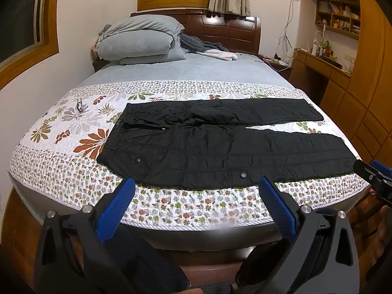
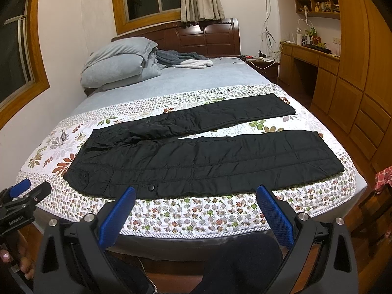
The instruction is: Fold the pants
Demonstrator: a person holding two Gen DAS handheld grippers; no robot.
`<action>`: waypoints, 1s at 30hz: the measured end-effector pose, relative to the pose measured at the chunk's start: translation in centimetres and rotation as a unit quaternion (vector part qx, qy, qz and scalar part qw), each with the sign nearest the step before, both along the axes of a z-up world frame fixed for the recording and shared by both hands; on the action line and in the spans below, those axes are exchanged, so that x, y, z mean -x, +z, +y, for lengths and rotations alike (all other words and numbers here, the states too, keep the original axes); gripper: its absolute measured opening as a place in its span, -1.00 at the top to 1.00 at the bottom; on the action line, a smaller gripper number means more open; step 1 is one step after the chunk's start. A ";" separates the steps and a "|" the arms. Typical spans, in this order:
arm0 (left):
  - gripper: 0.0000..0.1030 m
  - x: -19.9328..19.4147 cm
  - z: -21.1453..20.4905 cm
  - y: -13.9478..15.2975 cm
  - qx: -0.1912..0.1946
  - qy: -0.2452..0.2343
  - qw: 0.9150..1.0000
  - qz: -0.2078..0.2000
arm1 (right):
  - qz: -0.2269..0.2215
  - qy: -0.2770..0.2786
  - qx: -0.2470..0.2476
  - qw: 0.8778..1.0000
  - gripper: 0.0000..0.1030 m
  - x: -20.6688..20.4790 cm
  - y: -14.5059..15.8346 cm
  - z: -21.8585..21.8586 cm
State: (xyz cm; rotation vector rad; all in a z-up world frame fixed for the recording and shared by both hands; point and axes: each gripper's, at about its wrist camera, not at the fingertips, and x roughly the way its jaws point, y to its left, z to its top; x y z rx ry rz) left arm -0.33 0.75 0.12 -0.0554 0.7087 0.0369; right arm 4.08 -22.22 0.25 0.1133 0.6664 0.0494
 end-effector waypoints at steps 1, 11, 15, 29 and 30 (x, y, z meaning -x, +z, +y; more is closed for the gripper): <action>-0.95 0.0 -0.1 0.0 0.000 0.000 1.000 0.000 | 0.000 0.000 0.001 1.000 -0.93 -0.3 -0.2 -0.1; -0.95 -0.1 0.0 0.3 -0.001 0.002 1.000 -0.001 | 0.000 0.001 0.002 1.000 -0.93 -0.4 -0.1 -0.2; -0.95 0.0 -0.1 0.4 -0.002 0.002 1.000 -0.002 | 0.000 0.001 0.003 1.000 -0.93 -0.4 -0.1 -0.2; -0.95 -0.1 -0.2 0.4 -0.002 0.002 1.000 -0.001 | 0.000 0.000 0.004 1.000 -0.93 -0.5 -0.1 -0.2; -0.95 -0.1 -0.2 0.4 -0.002 0.002 1.000 -0.001 | 0.000 0.000 0.004 1.000 -0.93 -0.4 -0.1 -0.2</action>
